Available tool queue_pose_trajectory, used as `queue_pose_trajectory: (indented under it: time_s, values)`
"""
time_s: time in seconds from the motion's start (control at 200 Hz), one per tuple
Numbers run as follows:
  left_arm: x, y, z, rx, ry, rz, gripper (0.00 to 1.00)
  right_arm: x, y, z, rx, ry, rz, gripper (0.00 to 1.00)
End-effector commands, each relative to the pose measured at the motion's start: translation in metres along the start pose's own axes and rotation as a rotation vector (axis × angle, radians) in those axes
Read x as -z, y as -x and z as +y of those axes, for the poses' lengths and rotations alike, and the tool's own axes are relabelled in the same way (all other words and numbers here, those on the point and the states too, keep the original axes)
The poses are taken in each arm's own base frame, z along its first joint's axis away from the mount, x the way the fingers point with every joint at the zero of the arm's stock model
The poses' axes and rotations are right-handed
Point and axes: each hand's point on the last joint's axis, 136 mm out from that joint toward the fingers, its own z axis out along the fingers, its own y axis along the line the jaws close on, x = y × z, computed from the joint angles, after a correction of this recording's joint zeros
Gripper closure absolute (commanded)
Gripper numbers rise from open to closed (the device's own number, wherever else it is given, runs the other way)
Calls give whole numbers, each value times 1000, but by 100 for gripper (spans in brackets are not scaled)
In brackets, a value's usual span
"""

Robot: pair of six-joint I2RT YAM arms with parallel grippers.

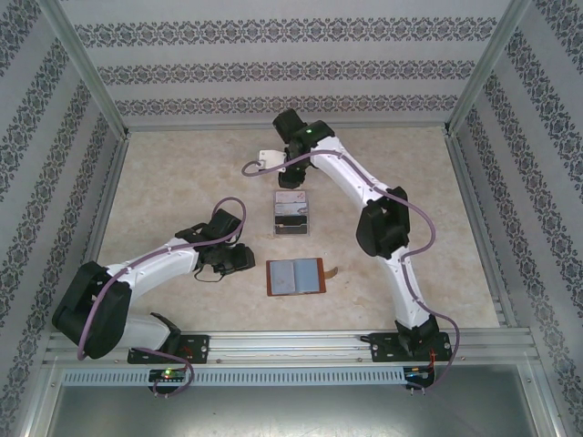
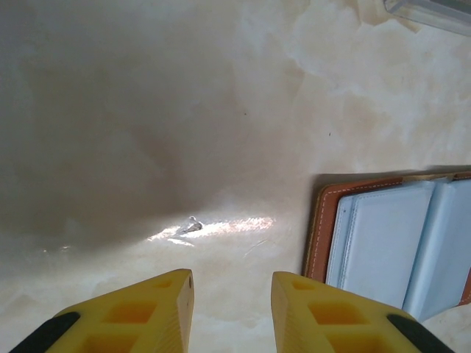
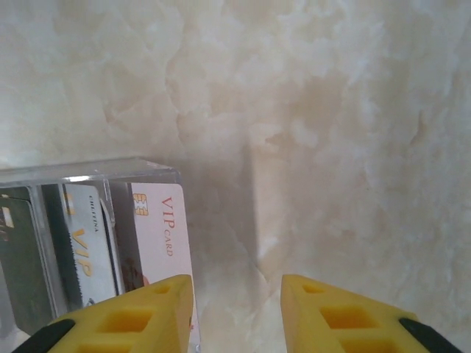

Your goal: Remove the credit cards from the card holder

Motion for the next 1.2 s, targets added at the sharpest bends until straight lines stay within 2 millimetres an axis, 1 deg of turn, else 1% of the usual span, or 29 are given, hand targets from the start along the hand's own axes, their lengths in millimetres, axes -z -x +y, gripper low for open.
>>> queue_pose_trajectory:
  time_s: [0.0,0.045,0.085,0.15,0.235,0.425,0.435,0.555,0.605,0.71,0.8,0.929,1.044,1.194]
  values:
    - [1,2,-7,-26,-23,21,66,35,17,-11,-180,-68,-128,62]
    - [1,2,-7,-27,-26,21,66,43,19,-10,-245,-81,-161,62]
    - [1,2,-8,-28,-31,19,66,45,18,-8,-313,-86,-180,62]
    - [1,3,-9,-27,-35,14,66,57,18,-5,-433,-104,-221,62]
    - [1,4,-9,-29,-37,9,66,65,15,6,-586,-96,-256,62]
    - [-2,9,-11,-32,-45,-8,66,76,4,45,-855,-54,-321,64]
    - [-2,10,-12,-33,-46,-10,66,79,3,46,-869,-57,-329,64]
    - [-2,15,-12,-33,-45,-23,66,83,-5,77,-1038,-2,-338,65]
    - [-2,16,-13,-37,-47,-27,66,81,-8,92,-1117,48,-332,65]
    - [-2,18,-12,-39,-40,-29,66,77,-4,130,-1211,191,-336,66]
    - [-1,20,-9,-37,-36,-31,66,74,-4,159,-1260,252,-291,67]
    - [3,22,-5,-34,-31,-40,66,66,-9,196,-1364,345,-201,69]
    - [7,25,0,-27,-26,-52,66,56,-7,222,-1409,442,-178,68]
    - [11,27,11,-9,-11,-67,66,39,-2,245,-1420,500,-130,67]
